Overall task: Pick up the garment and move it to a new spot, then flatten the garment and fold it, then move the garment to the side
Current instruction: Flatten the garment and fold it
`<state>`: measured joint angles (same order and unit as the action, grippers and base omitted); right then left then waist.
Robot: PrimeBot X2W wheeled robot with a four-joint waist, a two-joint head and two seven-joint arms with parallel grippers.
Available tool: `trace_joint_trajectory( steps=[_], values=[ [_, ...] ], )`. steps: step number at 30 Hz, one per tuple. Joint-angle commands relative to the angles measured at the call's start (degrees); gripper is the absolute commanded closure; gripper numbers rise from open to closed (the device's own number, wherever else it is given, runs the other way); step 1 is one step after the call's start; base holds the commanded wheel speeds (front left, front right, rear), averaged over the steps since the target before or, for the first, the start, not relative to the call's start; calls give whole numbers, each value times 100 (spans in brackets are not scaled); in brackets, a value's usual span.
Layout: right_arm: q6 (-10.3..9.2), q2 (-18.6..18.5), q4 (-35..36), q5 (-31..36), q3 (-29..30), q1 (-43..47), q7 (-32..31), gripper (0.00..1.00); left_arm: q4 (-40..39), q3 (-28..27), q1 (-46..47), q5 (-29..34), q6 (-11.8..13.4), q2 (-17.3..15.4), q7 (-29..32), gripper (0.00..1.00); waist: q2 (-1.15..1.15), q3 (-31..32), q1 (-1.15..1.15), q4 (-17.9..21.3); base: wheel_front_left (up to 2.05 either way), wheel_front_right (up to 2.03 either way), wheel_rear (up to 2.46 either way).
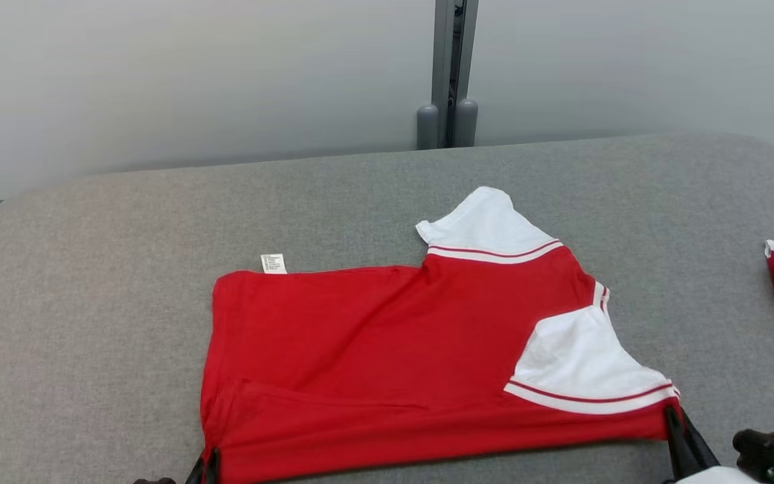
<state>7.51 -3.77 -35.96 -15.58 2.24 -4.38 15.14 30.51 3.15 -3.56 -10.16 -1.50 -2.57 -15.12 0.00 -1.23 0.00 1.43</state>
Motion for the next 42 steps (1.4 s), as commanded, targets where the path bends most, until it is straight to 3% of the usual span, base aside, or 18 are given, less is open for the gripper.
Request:
trace_joint_trajectory(
  steps=[1,3,4,5,6,7,8,17,29,39,42],
  values=[
    [-4,-70,8,16,80,31,-3,100,0,-20,-15,-48,51,-62,-2,100,0,-65,0,-14,0,0,0],
    [-4,-66,-10,49,105,79,-3,100,52,32,-50,-98,75,-62,-2,100,0,-152,0,-34,0,0,0],
    [-4,-63,-1,55,117,63,-3,100,55,54,-21,-111,72,-65,-2,93,0,-194,0,-44,0,0,0],
    [-4,-61,23,50,135,28,-3,100,55,72,30,-117,80,-64,-2,57,0,-237,0,-56,0,0,0],
    [-4,-60,100,34,180,-47,-3,60,41,92,103,-117,93,-62,-2,4,0,-292,0,-69,0,0,0],
    [-4,-61,159,40,229,-108,-2,49,12,128,197,-68,81,-60,-2,0,0,-336,0,-83,0,0,0],
    [-4,-62,209,67,245,-160,-3,0,4,153,283,-34,85,-56,-2,0,0,-384,0,-100,0,0,0],
    [-2,-183,414,298,212,-1018,-3,0,308,36,1491,294,5,-130,-2,0,0,-753,0,-243,0,0,0],
    [-2,-295,-131,471,-381,-2194,-3,0,1994,145,3427,319,-198,-271,268,0,0,-1064,0,-201,0,0,0],
    [-2,-341,-241,455,-719,-2690,-3,0,3156,226,4613,236,-193,-246,853,0,0,-1503,0,-100,0,0,0],
    [-3,-375,-256,428,-801,-2827,-3,0,3313,218,4858,208,-126,-296,770,0,0,-1627,0,-82,0,0,0]
  ],
)
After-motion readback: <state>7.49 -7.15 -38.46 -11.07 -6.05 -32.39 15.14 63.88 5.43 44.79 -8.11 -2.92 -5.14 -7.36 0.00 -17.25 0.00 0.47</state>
